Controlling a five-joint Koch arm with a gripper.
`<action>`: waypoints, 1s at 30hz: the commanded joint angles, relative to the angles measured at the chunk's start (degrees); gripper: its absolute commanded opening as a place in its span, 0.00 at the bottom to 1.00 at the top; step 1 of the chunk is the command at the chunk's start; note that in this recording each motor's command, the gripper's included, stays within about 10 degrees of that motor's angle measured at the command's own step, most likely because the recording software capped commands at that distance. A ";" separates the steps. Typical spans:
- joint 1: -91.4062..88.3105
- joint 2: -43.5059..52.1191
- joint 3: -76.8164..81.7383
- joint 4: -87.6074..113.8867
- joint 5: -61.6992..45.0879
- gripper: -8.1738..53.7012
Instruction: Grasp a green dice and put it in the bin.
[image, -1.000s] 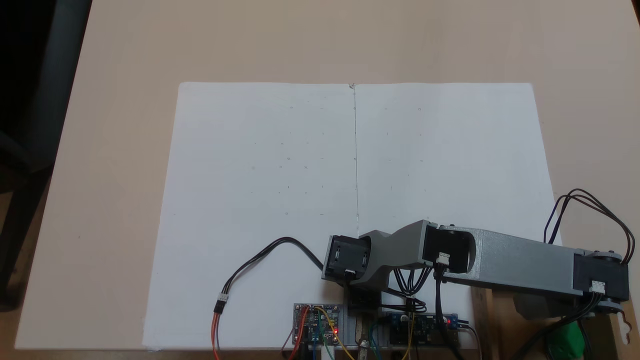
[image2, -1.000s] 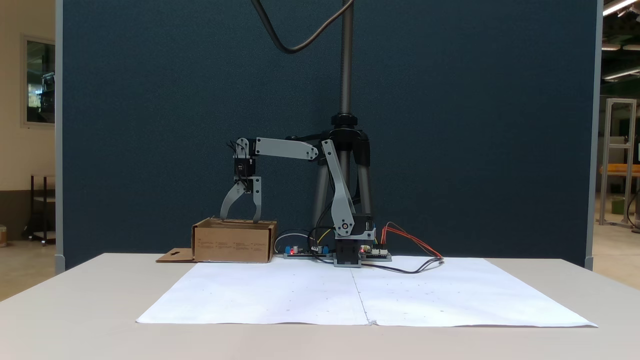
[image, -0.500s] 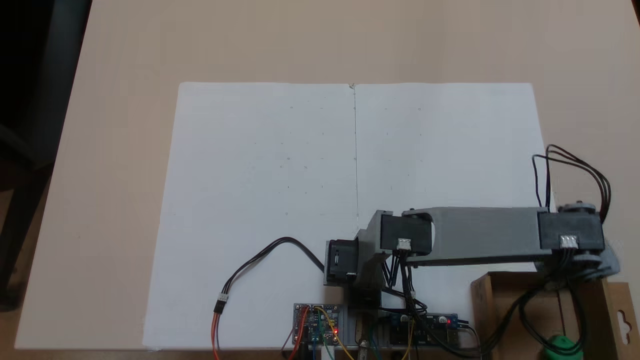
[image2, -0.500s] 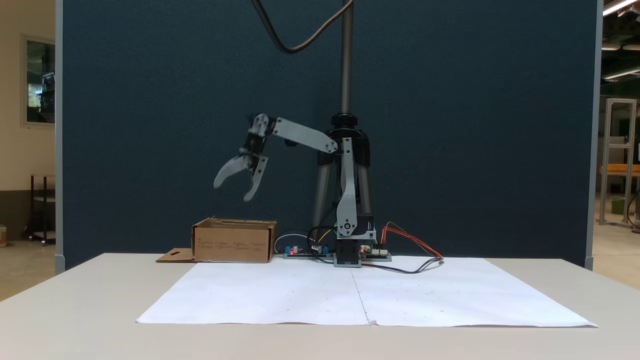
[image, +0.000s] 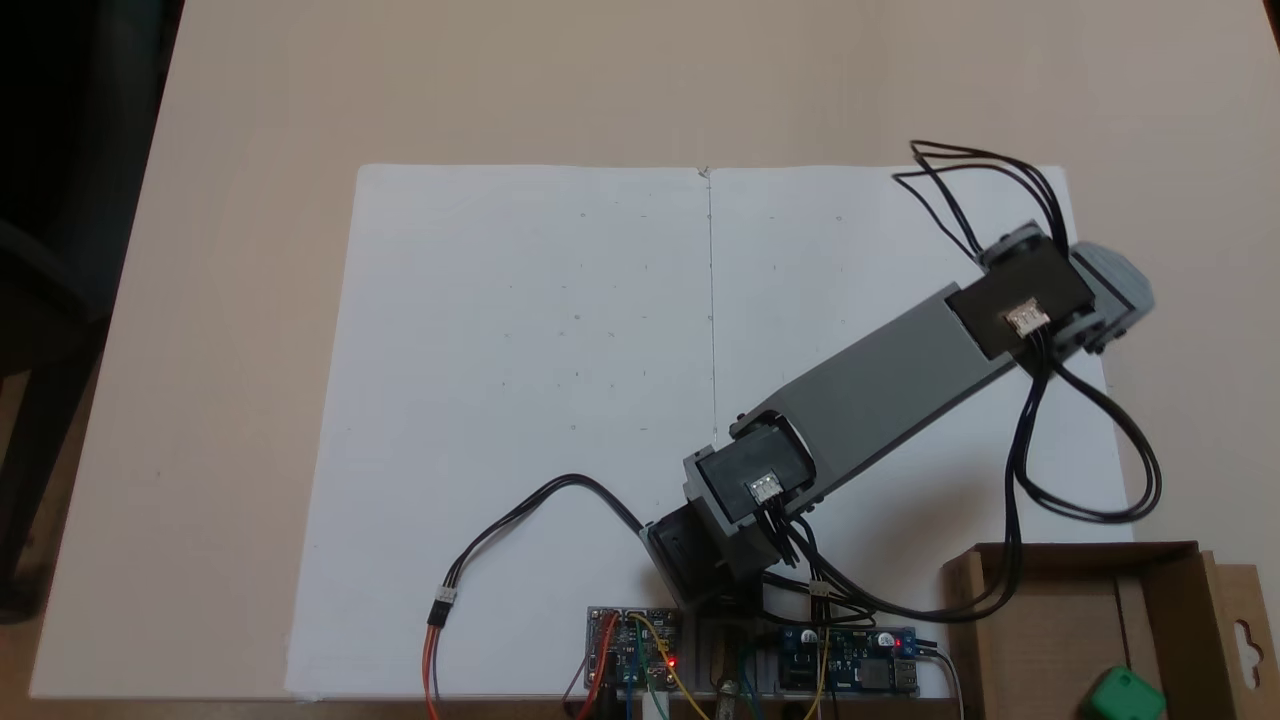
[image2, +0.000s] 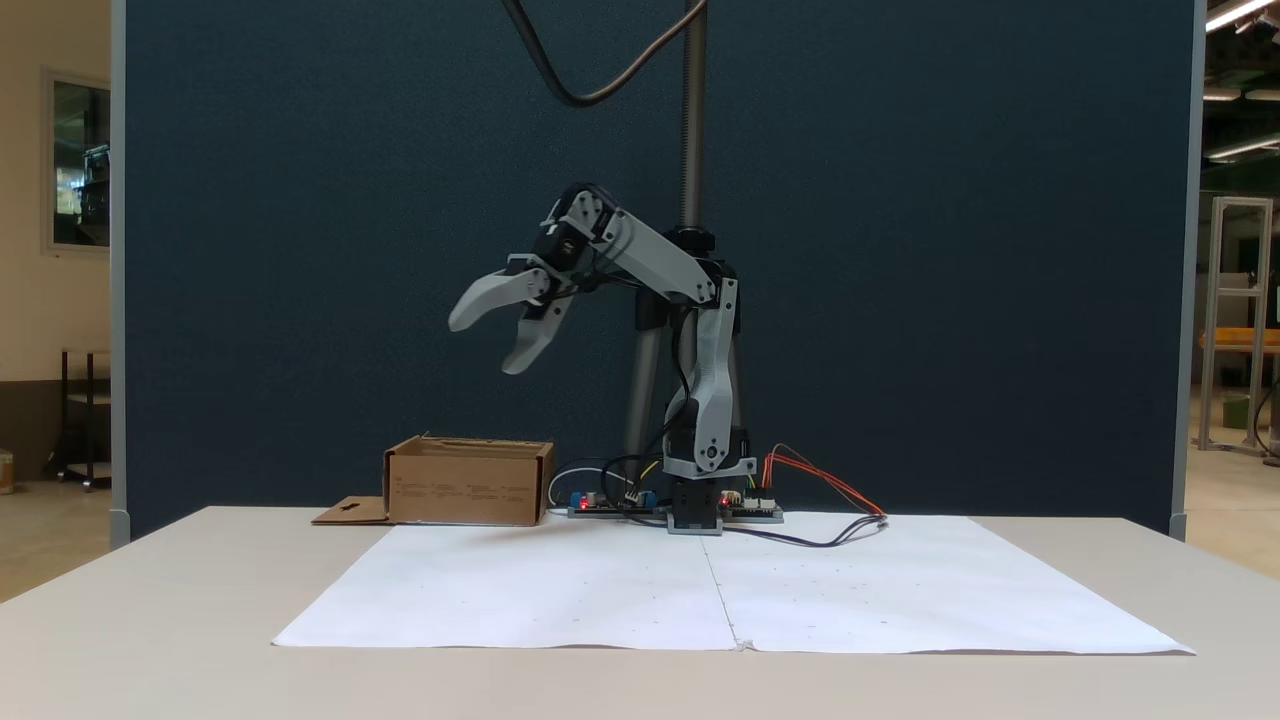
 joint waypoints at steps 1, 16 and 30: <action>-6.33 2.20 -0.88 -1.05 4.92 0.81; -45.18 2.29 -0.88 -8.88 11.25 0.84; -58.18 9.23 30.32 -39.18 12.48 0.83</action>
